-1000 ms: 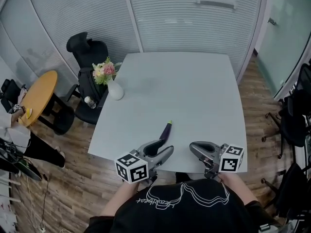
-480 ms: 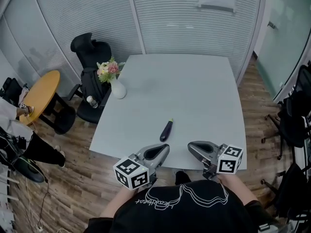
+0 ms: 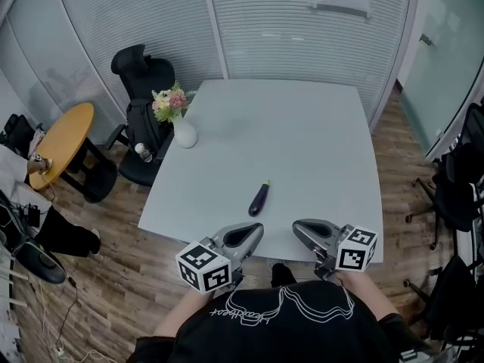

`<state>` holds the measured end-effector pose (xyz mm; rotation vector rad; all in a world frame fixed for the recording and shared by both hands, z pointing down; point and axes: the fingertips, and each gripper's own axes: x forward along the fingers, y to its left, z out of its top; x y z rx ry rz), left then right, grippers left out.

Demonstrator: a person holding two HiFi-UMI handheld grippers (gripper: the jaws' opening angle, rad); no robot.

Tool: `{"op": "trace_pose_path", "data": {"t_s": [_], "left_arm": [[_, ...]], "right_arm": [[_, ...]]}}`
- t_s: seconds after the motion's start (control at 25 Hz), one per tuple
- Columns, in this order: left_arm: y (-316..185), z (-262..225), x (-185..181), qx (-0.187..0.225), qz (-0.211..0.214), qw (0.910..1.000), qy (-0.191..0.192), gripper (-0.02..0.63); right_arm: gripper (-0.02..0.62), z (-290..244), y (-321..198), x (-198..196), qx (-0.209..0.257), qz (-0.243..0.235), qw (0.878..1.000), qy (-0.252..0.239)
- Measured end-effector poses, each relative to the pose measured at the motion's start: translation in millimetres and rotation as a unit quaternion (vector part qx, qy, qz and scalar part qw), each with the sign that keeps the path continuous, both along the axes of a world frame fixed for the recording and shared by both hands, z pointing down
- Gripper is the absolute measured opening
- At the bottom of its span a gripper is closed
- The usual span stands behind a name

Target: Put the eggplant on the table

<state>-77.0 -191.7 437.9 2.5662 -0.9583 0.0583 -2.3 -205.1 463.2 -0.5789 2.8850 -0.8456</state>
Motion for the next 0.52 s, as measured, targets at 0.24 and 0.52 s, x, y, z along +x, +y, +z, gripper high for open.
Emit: {"op": "trace_pose_path", "data": {"t_s": [0.24, 0.52], "left_arm": [[1.6, -0.8, 1.7, -0.005, 0.012, 0.9999, 0.008, 0.014], [-3.2, 2.5, -0.1, 0.003, 0.004, 1.0, -0.008, 0.014]], "right_arm": [[0.008, 1.0, -0.3, -0.5, -0.003, 0.003, 1.0, 0.002], [0.008, 1.7, -5.1, -1.5, 0.0, 0.01, 1.0, 0.006]]}}
